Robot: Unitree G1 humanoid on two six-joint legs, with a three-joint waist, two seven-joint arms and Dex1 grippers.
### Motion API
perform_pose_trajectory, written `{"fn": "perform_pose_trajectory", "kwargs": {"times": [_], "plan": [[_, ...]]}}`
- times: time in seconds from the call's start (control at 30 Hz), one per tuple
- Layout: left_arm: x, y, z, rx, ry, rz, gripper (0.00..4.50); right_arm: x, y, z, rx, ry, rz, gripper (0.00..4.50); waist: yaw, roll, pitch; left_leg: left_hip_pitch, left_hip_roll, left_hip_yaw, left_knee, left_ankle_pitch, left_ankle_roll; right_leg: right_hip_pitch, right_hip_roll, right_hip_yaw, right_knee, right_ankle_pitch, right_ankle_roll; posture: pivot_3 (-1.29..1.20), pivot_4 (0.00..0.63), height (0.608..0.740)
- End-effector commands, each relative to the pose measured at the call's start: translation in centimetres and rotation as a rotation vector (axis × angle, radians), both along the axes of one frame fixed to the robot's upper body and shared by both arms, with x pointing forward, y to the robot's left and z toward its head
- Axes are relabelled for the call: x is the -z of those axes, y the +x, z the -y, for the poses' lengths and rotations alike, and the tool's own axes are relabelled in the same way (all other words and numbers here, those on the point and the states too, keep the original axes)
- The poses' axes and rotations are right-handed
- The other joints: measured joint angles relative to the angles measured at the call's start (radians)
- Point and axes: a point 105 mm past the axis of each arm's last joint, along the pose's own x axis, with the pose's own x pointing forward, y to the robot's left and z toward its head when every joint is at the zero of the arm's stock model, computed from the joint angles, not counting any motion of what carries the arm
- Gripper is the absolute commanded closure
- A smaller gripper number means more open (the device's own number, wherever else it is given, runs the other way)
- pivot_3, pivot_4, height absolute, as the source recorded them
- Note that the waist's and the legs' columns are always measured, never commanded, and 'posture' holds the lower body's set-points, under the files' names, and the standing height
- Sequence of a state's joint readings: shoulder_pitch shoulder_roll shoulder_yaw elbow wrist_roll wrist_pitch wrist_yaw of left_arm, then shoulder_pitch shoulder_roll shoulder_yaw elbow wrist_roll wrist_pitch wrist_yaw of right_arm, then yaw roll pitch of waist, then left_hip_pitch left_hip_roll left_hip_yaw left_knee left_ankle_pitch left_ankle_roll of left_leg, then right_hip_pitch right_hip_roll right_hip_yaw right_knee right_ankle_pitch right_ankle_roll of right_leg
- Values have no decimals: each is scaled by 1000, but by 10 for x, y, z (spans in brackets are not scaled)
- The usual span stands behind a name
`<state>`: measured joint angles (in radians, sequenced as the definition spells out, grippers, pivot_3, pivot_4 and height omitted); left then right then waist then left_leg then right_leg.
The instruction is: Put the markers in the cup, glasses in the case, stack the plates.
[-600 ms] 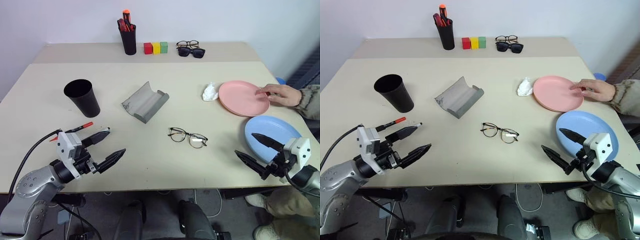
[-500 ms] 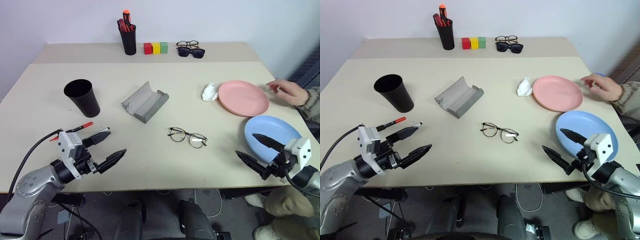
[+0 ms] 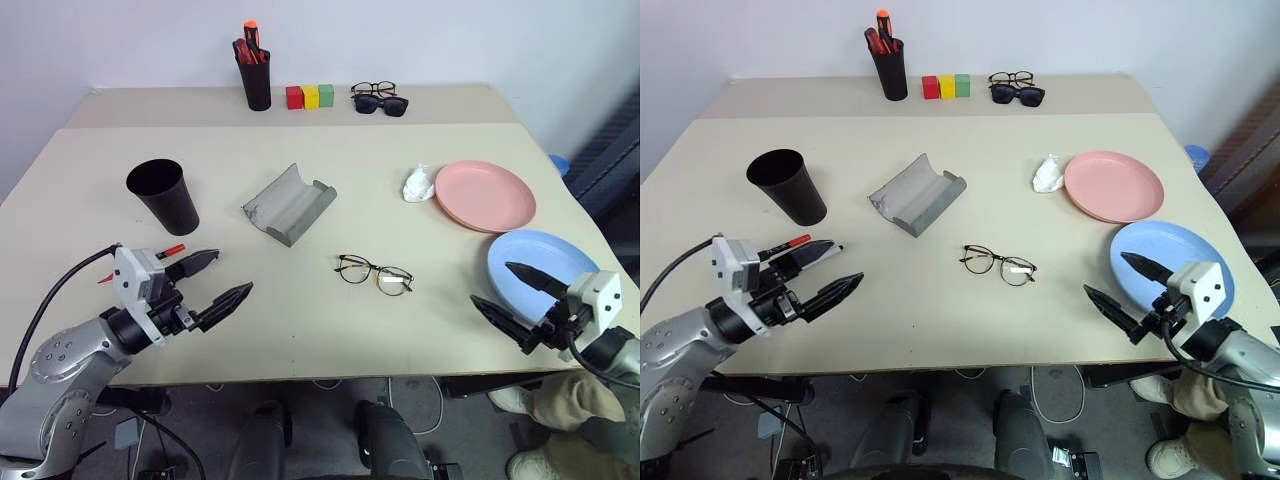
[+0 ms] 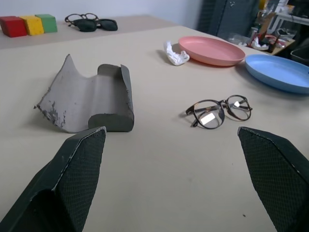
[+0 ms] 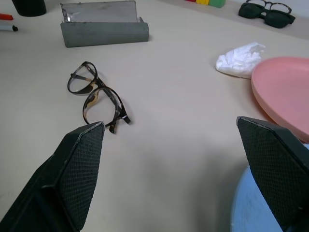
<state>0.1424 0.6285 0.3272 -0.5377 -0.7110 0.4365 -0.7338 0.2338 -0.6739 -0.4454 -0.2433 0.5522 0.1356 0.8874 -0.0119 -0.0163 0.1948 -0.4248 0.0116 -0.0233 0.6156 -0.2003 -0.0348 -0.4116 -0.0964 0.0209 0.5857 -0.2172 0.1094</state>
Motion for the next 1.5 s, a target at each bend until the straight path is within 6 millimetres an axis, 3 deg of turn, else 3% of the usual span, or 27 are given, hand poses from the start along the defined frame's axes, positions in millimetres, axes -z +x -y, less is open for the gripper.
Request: {"fn": "perform_pose_trajectory", "kwargs": {"times": [0.03,0.43,0.57,0.7,0.9,1.17,1.5], "plan": [[-10,-3,7,23,3,37,0,-11,1,-5,-19,-16,41,65,0,0,0,0,0,0,0,0,0,0,0,0,0,0,0,0,150,740],[-9,5,7,-44,-20,0,0,-17,12,-17,-75,-14,68,65,0,0,0,1,0,0,1,0,0,1,0,0,2,0,0,0,150,740],[-3,28,-7,-181,-69,-163,0,-24,23,-44,-191,-31,105,65,-1,-1,0,2,0,-1,6,0,0,0,1,0,10,-1,1,0,150,740],[-1,45,-24,-391,-40,-167,0,-30,37,-72,-286,-13,137,65,-5,-1,0,3,1,-2,8,0,0,1,3,0,12,-2,3,0,150,740],[16,55,-33,-451,73,-240,0,-30,48,-101,-395,-12,149,65,3,-1,0,2,1,-3,7,0,0,1,4,0,13,0,0,0,150,740],[30,70,-65,-435,284,-279,0,-29,57,-122,-463,-6,164,65,-3,-1,0,2,1,-3,7,0,0,0,5,0,13,0,0,0,150,740],[57,77,-74,-252,475,-402,0,-40,59,-137,-487,1,176,65,1,-1,0,0,2,-3,6,0,0,-3,5,0,13,0,0,0,150,740]]}}
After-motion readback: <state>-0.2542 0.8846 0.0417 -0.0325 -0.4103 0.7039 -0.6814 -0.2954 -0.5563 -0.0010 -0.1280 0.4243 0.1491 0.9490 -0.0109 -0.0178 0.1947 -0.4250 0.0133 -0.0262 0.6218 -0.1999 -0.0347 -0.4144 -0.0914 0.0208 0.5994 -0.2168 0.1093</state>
